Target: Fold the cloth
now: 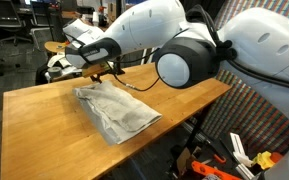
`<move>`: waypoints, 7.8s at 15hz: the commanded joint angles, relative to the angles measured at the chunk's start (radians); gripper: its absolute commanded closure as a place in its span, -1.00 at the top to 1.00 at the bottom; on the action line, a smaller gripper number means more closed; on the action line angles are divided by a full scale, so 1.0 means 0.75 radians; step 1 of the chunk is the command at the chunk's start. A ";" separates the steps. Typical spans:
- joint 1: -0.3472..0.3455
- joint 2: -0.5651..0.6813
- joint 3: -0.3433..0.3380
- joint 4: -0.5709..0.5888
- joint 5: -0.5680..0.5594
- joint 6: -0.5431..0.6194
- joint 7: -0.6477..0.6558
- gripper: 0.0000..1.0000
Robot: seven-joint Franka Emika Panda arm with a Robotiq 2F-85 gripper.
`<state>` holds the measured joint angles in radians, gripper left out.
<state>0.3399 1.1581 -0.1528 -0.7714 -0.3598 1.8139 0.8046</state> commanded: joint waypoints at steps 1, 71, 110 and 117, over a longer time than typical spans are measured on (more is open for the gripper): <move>-0.040 0.071 -0.001 0.142 0.026 -0.092 -0.008 1.00; -0.026 -0.148 0.316 -0.138 0.112 0.205 -0.272 -0.70; -0.329 -1.197 0.416 -1.887 0.421 0.649 -1.210 1.00; -0.308 -1.613 0.467 -2.410 0.531 1.014 -1.210 1.00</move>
<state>0.0822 0.1450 0.1896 -2.3834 -0.0073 2.4677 -0.1073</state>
